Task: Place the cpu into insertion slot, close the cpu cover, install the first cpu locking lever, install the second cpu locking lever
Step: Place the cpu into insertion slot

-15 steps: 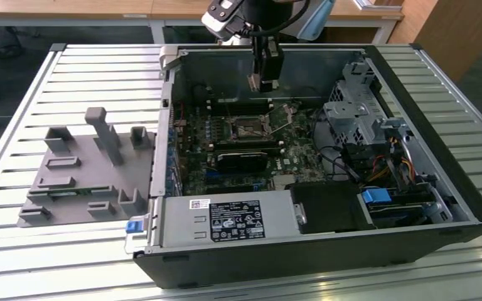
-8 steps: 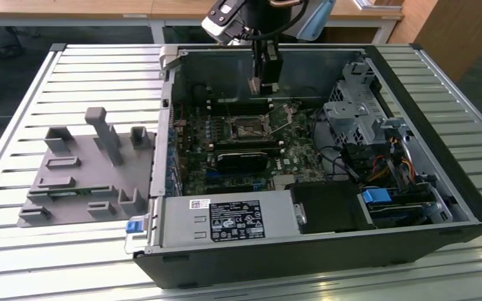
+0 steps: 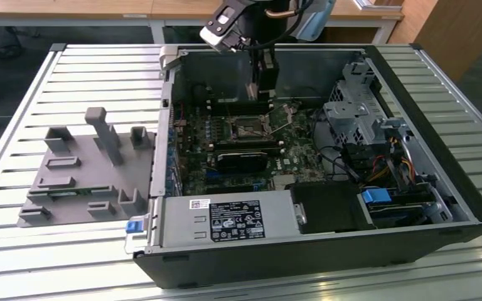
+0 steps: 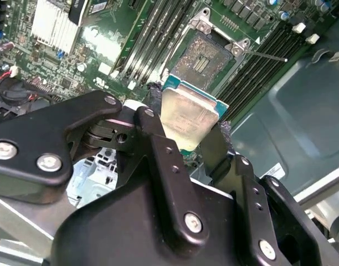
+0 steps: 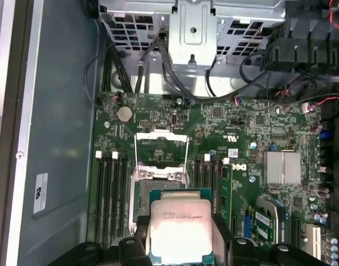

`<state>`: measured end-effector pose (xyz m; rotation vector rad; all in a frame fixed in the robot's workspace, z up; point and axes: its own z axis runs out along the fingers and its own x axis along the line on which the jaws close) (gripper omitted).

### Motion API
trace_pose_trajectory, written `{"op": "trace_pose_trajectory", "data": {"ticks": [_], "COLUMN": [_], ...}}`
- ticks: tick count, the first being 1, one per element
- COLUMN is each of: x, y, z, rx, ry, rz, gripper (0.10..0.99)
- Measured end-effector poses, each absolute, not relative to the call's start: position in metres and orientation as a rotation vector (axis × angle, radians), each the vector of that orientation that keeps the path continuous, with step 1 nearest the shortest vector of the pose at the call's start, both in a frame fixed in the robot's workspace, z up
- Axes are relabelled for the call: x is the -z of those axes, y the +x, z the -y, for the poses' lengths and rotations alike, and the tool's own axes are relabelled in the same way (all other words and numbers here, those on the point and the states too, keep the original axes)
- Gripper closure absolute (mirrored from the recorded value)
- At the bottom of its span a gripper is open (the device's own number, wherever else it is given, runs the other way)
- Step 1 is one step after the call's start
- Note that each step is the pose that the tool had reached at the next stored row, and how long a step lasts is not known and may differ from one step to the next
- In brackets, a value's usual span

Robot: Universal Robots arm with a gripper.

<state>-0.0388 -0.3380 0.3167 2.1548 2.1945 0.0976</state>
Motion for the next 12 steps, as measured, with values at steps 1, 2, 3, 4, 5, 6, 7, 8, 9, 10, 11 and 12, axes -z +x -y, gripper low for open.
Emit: {"op": "trace_pose_trajectory", "data": {"ticks": [1,2,3,4,5,6,7,8,9,10,11,12], "x": [-0.315,-0.313,-0.311,-0.31,-0.308,-0.306,-0.304,-0.303,-0.301,-0.3,-0.299,-0.298], "y": [-0.04,-0.04,-0.041,-0.041,-0.041,-0.041,-0.041,-0.041,-0.041,-0.041,-0.041,-0.041], "z": [0.338,0.337,0.337,0.337,0.336,0.336,0.335,0.335,0.334,0.334,0.334,0.334], "rx": [-0.098,-0.098,-0.098,-0.098,-0.098,-0.098,-0.097,-0.097,-0.097,-0.098,-0.098,-0.098], "ry": [2.155,2.155,2.155,2.155,2.155,2.155,2.155,2.155,2.155,2.155,2.155,2.155], "rz": [-2.195,-2.195,-2.194,-2.194,-2.194,-2.194,-2.194,-2.194,-2.194,-2.194,-2.195,-2.195], "gripper": [0.561,0.561,0.561,0.561,0.561,0.561,0.561,0.561,0.561,0.561,0.561,0.561]}}
